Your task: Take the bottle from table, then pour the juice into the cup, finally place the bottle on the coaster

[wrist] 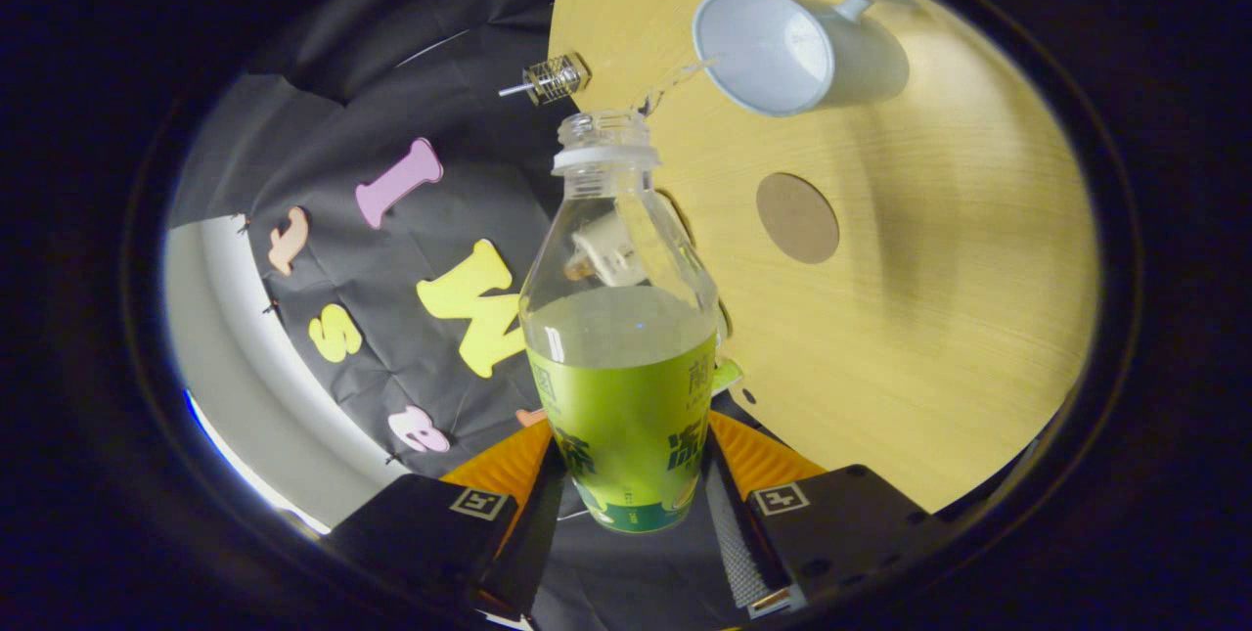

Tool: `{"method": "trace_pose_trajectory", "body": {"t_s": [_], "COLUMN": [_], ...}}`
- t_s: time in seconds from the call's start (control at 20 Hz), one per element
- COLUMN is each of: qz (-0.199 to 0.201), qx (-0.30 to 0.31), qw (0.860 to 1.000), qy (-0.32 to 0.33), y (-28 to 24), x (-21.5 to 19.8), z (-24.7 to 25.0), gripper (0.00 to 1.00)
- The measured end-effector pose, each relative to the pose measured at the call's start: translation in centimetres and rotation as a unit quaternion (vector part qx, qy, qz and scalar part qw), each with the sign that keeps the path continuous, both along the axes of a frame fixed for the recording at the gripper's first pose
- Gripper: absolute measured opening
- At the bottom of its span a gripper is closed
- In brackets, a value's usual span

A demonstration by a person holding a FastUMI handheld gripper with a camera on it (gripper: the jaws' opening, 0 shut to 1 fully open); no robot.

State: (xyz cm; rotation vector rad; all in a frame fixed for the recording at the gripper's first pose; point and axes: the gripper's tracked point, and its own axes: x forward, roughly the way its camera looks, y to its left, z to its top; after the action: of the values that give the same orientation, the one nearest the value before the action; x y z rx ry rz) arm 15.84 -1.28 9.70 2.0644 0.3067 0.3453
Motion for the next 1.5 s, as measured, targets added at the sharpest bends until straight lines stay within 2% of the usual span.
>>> {"method": "trace_pose_trajectory", "body": {"t_s": [0.85, 1.5], "qz": [-0.005, -0.024], "qx": [0.060, 0.109], "qw": [0.998, 0.993], "qy": [-0.015, -0.024], "y": [-0.5, -2.2], "x": [0.2, 0.3], "z": [1.8, 2.7], "gripper": [0.76, 0.75]}}
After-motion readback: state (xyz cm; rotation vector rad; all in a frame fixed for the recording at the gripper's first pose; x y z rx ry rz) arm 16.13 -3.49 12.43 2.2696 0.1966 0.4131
